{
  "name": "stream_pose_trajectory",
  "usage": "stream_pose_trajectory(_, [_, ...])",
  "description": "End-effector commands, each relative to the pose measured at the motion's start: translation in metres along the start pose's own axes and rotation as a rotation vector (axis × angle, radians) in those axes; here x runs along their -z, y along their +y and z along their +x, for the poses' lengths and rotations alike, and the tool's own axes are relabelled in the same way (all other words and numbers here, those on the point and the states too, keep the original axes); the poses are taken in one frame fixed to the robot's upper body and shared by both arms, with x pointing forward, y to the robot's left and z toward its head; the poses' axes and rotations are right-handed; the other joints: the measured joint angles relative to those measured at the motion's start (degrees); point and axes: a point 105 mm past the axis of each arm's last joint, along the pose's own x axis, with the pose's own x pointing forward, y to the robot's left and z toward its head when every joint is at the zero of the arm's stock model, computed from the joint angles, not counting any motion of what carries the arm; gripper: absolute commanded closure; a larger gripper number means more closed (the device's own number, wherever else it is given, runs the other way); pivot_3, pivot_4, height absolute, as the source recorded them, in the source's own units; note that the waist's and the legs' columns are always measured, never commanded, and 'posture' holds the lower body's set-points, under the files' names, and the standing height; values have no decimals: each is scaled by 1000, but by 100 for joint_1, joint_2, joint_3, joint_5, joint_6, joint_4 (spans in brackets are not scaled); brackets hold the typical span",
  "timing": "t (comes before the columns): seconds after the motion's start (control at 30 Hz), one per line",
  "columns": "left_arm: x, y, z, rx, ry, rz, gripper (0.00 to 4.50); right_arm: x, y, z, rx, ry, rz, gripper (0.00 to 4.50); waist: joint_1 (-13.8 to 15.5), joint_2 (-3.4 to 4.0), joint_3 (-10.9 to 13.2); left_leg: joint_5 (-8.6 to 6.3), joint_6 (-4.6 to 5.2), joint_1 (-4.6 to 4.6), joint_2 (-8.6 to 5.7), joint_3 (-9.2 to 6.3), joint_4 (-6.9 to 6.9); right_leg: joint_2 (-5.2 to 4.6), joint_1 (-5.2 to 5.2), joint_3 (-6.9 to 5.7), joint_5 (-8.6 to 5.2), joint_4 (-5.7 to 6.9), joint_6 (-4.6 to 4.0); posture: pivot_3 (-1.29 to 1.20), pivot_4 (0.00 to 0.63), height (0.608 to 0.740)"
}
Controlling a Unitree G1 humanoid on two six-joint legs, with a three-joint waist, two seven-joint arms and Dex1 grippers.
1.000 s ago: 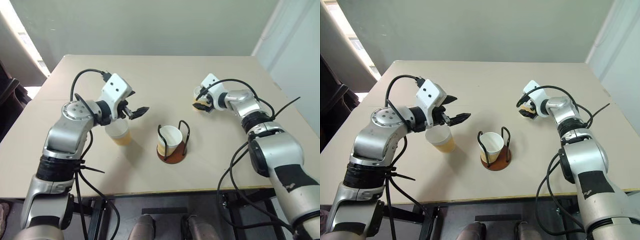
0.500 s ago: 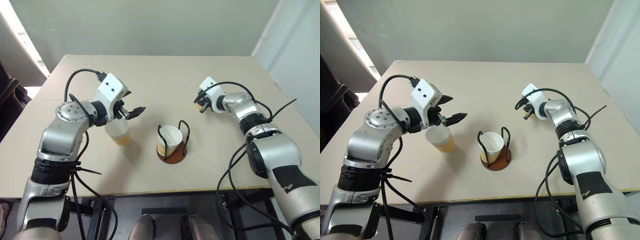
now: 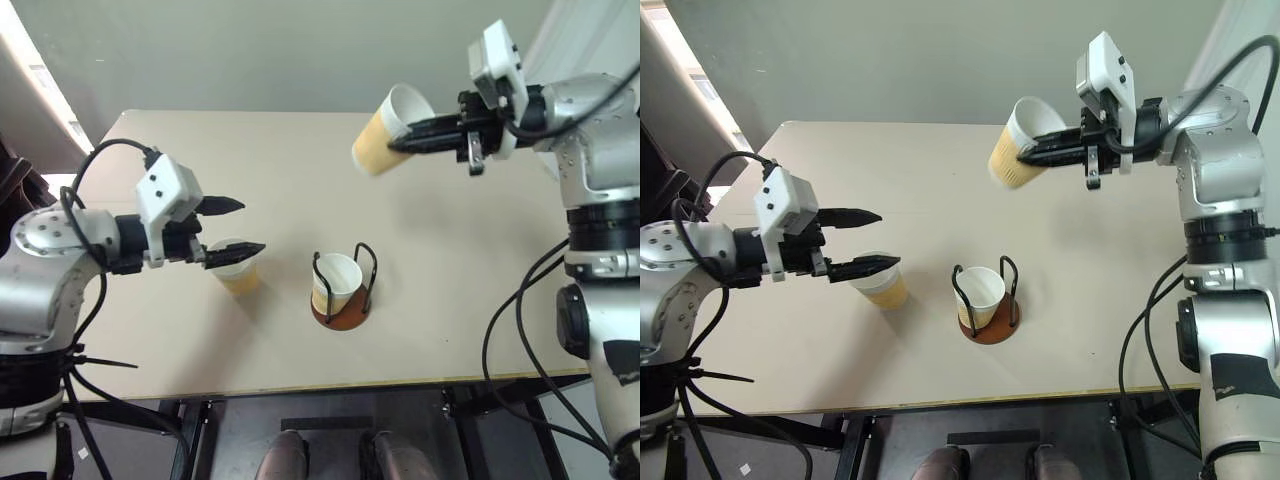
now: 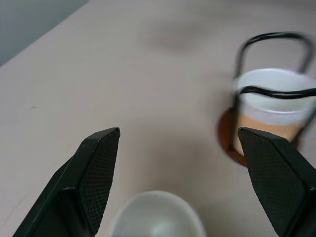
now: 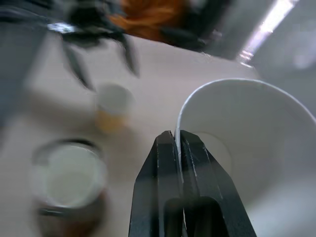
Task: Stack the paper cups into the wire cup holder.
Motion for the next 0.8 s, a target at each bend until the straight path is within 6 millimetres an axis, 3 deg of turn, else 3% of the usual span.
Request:
stream_pose_trajectory(0.03, [-12,-6,-9,35,-23,52,376,-9,28,9,-114,-21,28,4458,-4,2,1,-6,10,3,-1,1,-1,0,0,3,1,3,1,0,150,740])
stream_pose_trajectory(0.27, [-10,-12,-4,68,-21,49,376,24,41,45,-109,33,50,4458,-61,3,2,20,34,57,1,2,-5,1,35,6,-3,18,-68,0,150,740])
stream_pose_trajectory(0.8, [-8,-18,-11,68,-5,42,376,47,49,64,-134,83,41,4458,-58,4,2,12,27,43,1,2,-10,2,25,5,2,9,-72,0,150,740])
